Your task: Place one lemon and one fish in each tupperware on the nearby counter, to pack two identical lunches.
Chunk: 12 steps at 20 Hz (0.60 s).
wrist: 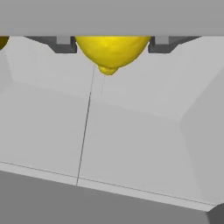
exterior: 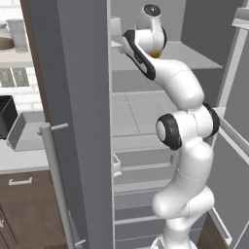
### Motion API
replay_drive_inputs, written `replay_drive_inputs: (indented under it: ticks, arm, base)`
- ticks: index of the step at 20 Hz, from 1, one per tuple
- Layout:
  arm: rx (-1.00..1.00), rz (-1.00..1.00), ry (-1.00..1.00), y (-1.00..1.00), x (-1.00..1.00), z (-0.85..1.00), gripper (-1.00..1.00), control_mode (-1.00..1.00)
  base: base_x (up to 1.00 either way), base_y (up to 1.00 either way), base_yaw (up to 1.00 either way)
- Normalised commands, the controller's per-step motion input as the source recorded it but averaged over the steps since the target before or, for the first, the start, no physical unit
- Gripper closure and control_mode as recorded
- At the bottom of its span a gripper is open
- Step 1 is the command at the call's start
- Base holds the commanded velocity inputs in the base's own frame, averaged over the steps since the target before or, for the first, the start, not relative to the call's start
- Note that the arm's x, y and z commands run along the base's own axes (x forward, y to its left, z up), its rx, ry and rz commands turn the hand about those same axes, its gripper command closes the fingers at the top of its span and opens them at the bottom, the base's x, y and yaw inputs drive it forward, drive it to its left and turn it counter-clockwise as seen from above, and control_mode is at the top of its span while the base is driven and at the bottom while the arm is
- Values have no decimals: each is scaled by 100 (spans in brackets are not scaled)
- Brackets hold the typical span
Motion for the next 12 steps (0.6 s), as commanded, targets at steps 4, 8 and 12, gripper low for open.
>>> replay_drive_inputs:
  ticks: [4,8,12]
  arm:
    - [2,0,-9,0,-100,0,100,-100]
    - [2,0,-9,0,-100,-8,100,-100]
    - [0,0,0,0,-100,-35,100,-100]
  base:
    - [0,0,0]
    - [0,0,0]
    - [0,0,0]
